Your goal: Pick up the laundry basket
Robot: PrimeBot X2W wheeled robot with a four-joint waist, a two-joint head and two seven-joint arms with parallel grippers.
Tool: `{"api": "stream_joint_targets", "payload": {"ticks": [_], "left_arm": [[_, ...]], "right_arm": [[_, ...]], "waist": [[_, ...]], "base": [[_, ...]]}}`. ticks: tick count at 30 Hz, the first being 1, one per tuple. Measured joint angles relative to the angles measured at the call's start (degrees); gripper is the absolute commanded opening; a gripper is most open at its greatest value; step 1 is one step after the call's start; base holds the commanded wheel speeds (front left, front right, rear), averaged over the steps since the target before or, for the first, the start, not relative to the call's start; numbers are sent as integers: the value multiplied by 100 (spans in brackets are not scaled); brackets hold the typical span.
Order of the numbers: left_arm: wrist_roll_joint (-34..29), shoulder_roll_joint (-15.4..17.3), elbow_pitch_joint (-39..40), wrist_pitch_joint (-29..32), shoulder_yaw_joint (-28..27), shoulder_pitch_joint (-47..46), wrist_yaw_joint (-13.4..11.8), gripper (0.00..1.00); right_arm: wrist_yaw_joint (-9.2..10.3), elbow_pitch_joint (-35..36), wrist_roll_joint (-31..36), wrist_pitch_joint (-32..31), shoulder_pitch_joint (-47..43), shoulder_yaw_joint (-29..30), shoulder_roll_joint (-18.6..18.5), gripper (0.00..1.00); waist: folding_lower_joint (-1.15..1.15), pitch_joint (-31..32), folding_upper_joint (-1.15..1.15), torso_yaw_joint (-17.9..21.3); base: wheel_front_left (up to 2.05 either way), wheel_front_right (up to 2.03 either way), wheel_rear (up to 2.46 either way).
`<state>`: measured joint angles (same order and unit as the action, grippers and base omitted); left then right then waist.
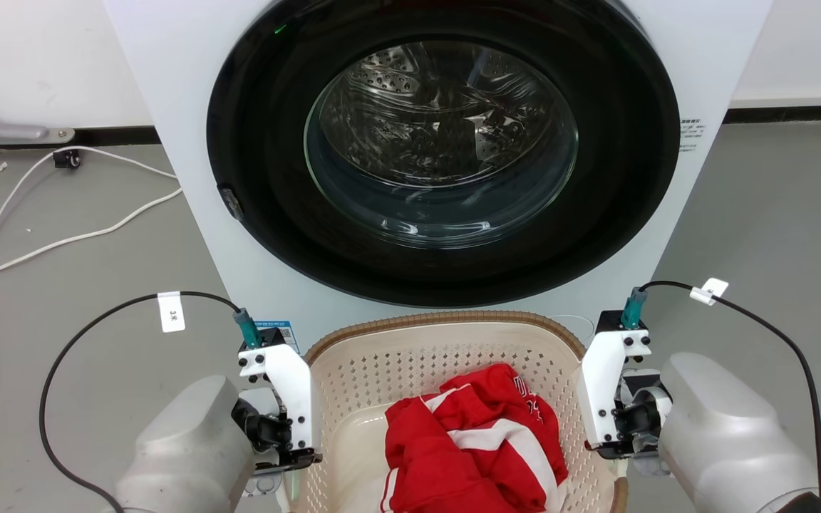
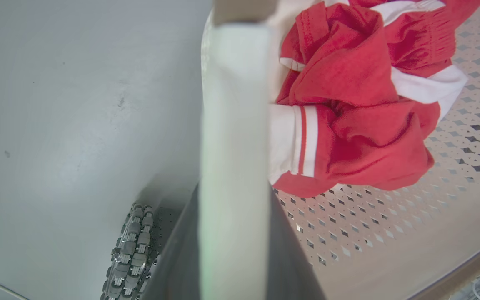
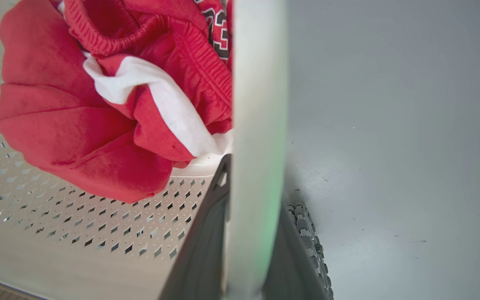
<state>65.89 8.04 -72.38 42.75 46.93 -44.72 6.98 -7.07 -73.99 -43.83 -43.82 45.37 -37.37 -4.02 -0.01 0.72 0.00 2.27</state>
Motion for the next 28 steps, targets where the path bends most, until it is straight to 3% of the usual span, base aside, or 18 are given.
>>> {"api": "stream_joint_targets", "payload": {"ticks": [28], "left_arm": [[116,10,19,-108,85,18,-1,0]], "right_arm": [[1,-19,-308,157,-25,-196,-29,0]], "waist": [[1,-80,0,-1]], "base": [[0,0,0]]}}
